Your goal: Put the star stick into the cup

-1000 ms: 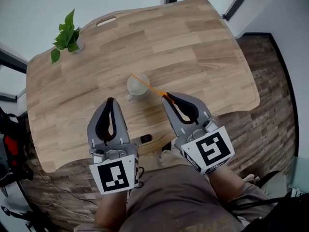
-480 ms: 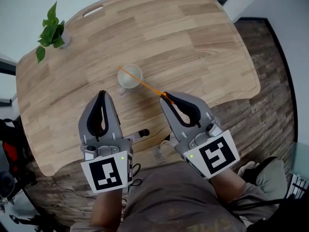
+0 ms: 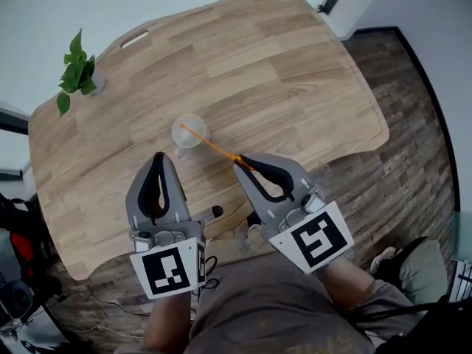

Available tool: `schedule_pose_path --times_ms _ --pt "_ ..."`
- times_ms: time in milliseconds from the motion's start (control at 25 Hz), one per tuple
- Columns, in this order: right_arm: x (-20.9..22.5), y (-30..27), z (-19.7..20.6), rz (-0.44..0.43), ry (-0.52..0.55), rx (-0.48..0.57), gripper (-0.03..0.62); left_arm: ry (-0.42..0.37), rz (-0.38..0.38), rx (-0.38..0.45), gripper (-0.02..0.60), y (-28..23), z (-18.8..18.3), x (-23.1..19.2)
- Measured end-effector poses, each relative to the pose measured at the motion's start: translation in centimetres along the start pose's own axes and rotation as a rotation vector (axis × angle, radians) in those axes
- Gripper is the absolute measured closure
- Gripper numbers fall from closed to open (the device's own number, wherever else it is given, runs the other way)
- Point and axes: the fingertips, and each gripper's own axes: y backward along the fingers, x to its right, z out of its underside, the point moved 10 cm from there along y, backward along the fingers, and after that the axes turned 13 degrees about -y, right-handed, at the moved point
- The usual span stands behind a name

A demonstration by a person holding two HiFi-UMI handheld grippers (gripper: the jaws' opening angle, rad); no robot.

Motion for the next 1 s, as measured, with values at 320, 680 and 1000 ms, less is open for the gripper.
schedule_pose_path --times_ms 320,680,1000 --pt "1.1 -2.3 0.7 0.003 -0.008 -0.078 0.548 0.013 -0.006 -0.034 0.581 -1.1 1.3 -0.8" --pt "1.9 -5.8 1.0 0.015 -0.008 -0.107 0.546 0.041 -0.011 -0.077 0.581 -2.6 3.2 -2.6" --pt "1.7 -7.1 0.7 0.001 0.005 -0.091 0.516 0.038 -0.016 -0.077 0.581 -2.8 3.3 -3.5"
